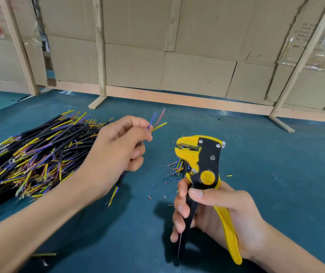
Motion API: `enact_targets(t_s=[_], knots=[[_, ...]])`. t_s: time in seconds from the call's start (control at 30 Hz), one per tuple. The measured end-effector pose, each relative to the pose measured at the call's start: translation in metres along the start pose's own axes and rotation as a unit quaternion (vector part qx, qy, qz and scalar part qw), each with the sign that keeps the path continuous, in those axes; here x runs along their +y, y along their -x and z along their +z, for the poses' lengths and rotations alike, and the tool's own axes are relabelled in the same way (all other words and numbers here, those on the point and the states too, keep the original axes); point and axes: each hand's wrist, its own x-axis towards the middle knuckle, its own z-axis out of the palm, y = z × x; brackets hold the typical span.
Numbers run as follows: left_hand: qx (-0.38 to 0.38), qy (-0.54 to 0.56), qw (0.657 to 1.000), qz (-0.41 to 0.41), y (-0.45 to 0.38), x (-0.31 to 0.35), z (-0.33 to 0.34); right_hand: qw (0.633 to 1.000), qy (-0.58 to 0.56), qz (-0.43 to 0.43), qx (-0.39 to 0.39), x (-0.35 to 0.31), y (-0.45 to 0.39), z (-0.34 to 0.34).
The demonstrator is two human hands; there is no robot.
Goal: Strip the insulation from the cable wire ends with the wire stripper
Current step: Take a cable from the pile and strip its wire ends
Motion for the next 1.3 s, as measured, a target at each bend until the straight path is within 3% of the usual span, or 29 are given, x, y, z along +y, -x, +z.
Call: enact_targets(t_s=[0.23,0.67,1.03,1.13,1.3], knots=[[0.006,0.042,0.999,-0.028,-0.01,-0.002,-0.012,1.0,-0.007,0.002,-0.001,0.0,-0.001,-0.001],[0.03,0.076,0.997,0.014,-0.014,-0.003,-0.019,1.0,-0.001,0.001,0.001,0.0,-0.001,0.001],[-0.077,-0.07,0.989,0.106,0.0,-0.009,-0.008,1.0,0.005,-0.021,-0.006,0.001,-0.001,0.001],[-0.102,-0.02,0.99,0.094,0.002,-0.007,-0.005,0.999,0.007,-0.032,-0.001,0.002,-0.001,0.001],[-0.168,0.105,0.98,-0.006,0.003,-0.005,-0.005,0.999,0.0,-0.045,-0.001,0.002,0.0,-0.001]])
